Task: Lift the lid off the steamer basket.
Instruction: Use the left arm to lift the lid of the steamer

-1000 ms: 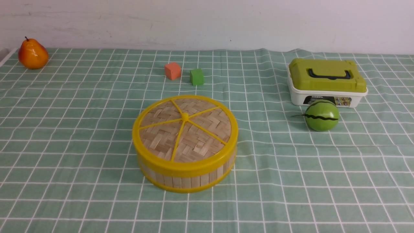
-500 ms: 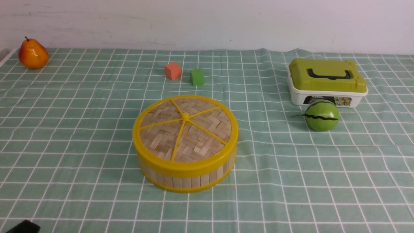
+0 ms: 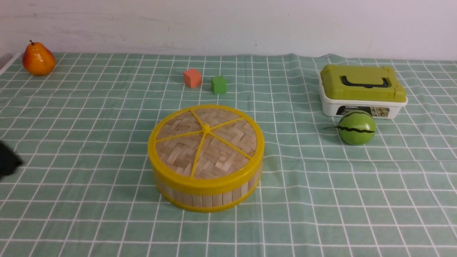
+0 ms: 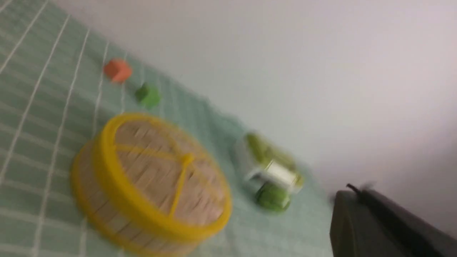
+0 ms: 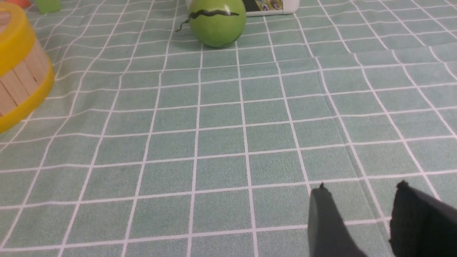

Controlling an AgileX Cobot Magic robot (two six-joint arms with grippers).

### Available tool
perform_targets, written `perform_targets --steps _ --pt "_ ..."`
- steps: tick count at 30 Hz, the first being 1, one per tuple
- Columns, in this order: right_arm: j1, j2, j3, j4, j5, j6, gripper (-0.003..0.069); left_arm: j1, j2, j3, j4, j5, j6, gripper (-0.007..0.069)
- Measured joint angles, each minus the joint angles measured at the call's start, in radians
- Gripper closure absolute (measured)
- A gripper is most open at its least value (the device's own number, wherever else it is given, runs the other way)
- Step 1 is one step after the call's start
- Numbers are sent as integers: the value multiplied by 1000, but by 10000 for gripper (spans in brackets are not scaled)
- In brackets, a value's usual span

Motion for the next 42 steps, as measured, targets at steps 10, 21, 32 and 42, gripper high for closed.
perform_targets --steps 10,21,32,42 --pt "0 0 0 0 0 0 418 0 814 -612 234 725 131 637" --pt "0 0 0 0 0 0 418 -177 1182 -1001 346 775 -39 637" --pt "0 0 0 0 0 0 418 -421 1493 -1325 773 778 -216 627" --pt "0 0 0 0 0 0 418 -420 1554 -1357 864 734 -283 456"
